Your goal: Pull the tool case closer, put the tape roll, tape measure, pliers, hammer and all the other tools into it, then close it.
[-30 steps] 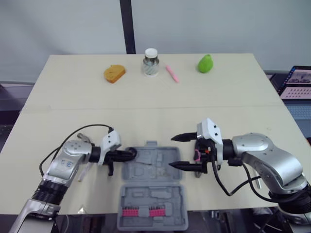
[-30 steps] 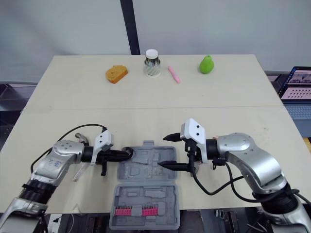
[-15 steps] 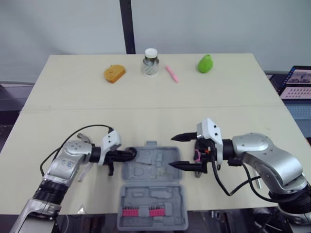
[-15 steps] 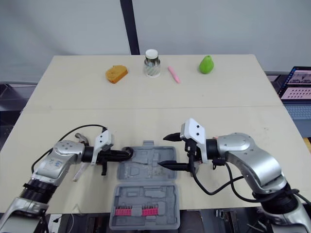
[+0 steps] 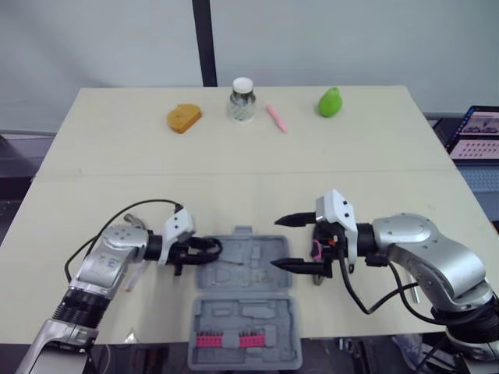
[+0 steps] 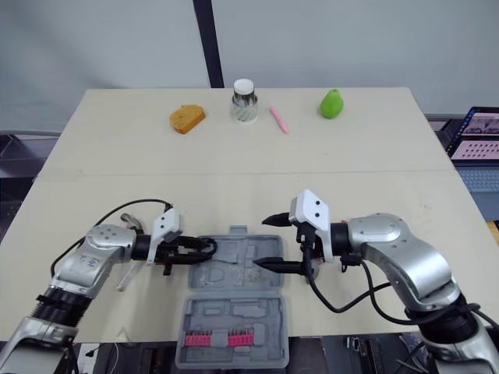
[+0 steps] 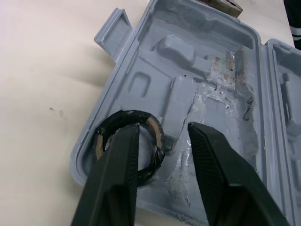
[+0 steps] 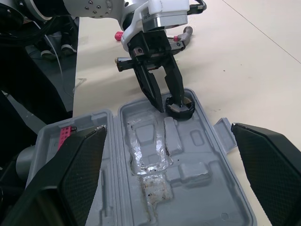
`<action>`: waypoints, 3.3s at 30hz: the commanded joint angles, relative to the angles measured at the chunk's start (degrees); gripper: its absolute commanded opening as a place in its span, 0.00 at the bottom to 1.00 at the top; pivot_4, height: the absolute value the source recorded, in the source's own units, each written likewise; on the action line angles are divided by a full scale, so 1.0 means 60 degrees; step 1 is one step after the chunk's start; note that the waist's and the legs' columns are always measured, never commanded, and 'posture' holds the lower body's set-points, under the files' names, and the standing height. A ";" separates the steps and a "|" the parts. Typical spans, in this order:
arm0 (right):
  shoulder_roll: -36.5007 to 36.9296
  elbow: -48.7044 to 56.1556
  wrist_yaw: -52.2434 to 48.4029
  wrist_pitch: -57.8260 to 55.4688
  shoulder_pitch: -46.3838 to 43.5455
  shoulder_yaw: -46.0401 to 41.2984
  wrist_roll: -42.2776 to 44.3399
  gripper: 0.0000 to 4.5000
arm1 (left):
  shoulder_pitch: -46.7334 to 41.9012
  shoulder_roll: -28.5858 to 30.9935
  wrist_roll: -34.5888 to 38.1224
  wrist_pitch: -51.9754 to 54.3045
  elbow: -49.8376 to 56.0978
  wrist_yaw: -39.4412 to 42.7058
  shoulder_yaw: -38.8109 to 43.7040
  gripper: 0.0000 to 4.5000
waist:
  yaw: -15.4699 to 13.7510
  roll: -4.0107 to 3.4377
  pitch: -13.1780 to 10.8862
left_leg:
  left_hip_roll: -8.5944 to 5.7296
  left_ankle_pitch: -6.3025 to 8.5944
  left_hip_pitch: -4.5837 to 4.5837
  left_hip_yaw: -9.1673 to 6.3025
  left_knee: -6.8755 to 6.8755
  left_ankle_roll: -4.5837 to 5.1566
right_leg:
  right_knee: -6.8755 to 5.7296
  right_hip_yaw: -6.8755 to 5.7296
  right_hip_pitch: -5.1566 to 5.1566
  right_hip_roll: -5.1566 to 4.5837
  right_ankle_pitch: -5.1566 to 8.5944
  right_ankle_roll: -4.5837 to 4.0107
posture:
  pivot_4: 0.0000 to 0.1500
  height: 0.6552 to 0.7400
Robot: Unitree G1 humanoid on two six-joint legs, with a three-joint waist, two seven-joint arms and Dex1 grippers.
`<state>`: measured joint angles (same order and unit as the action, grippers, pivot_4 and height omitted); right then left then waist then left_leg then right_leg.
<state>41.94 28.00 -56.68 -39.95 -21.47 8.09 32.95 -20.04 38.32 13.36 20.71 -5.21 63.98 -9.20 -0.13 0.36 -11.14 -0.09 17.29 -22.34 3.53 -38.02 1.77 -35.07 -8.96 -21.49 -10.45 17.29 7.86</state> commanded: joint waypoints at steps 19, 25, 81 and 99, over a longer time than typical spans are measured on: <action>0.0028 0.0147 -0.0021 0.0235 -0.0041 -0.0522 0.0187 1.00 | 0.0593 -0.0804 0.0343 -0.2124 -0.0229 -0.1143 0.1742 0.33 | -0.0006 0.0002 0.0001 | 0.0004 0.0000 0.0000 -0.0002 -0.0002 0.0000 | 0.0001 -0.0001 0.0003 -0.0002 -0.0001 0.0001 | 1.00 1.00; 0.0099 0.0006 -0.0152 0.0263 -0.0157 -0.0537 0.0143 1.00 | 0.1151 -0.1344 0.0527 -0.2583 -0.0144 -0.1546 0.1845 0.33 | -0.0003 0.0002 0.0001 | 0.0006 0.0001 -0.0001 -0.0002 -0.0004 0.0002 | 0.0001 -0.0003 0.0003 -0.0001 -0.0001 0.0001 | 1.00 1.00; 0.0177 0.0051 -0.0177 0.0232 -0.0133 -0.0518 0.0161 1.00 | 0.1505 -0.1236 -0.1024 -0.3349 -0.0694 -0.1926 0.0851 0.33 | -0.0005 0.0003 0.0001 | 0.0014 0.0004 0.0000 -0.0002 -0.0005 0.0005 | 0.0004 -0.0002 0.0005 -0.0006 -0.0001 0.0002 | 1.00 1.00; 0.0275 -0.0024 -0.0206 0.0280 -0.0205 -0.0501 0.0056 1.00 | 0.1713 -0.1131 -0.1630 -0.4229 -0.1811 -0.2216 0.0608 0.33 | -0.0001 0.0004 0.0004 | 0.0018 0.0004 0.0009 -0.0002 -0.0004 0.0004 | 0.0001 -0.0002 0.0010 -0.0005 -0.0001 0.0002 | 1.00 1.00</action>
<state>42.60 26.76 -57.36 -39.10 -22.09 6.35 33.13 -11.05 30.27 6.74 -5.74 -12.48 51.85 -4.46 -0.13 0.38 -11.12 0.02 17.32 -22.28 3.52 -38.05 1.80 -35.06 -8.96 -21.42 -10.48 17.29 7.87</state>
